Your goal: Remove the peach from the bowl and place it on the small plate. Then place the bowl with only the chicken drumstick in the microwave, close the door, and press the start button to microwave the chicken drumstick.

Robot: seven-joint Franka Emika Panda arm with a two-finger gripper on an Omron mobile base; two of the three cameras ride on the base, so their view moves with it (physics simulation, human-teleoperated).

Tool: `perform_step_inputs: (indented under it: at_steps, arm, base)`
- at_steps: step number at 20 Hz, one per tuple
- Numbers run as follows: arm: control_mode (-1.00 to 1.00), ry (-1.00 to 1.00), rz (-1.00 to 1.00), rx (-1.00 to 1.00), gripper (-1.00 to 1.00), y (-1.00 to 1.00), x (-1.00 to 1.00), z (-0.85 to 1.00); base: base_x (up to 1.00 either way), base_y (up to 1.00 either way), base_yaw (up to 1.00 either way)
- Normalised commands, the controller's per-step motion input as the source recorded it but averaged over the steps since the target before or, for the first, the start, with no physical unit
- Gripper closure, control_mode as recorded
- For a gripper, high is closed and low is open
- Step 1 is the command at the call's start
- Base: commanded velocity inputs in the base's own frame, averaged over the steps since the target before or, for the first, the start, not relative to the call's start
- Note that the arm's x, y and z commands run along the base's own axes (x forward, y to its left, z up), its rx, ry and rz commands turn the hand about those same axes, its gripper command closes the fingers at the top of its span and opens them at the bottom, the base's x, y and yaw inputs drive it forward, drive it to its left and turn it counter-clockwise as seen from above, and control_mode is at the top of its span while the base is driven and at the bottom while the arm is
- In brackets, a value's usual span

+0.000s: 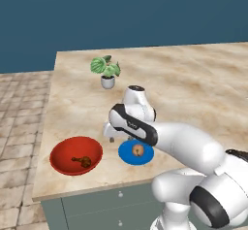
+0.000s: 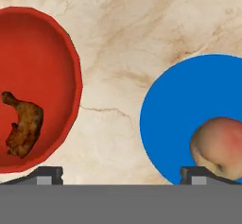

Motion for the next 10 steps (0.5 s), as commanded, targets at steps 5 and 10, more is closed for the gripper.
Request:
perform_step_inputs:
  at_steps: [5, 10]
  arm:
    - [-1.0, 0.02, 0.03, 0.07, -1.0, 0.32, 0.22, -0.11]
    - [-1.0, 0.08, 0.01, 0.04, -1.0, 0.36, 0.2, -0.17]
  base:
    - [0.0, 0.0, 0.0]
    - [0.0, 0.0, 0.0]
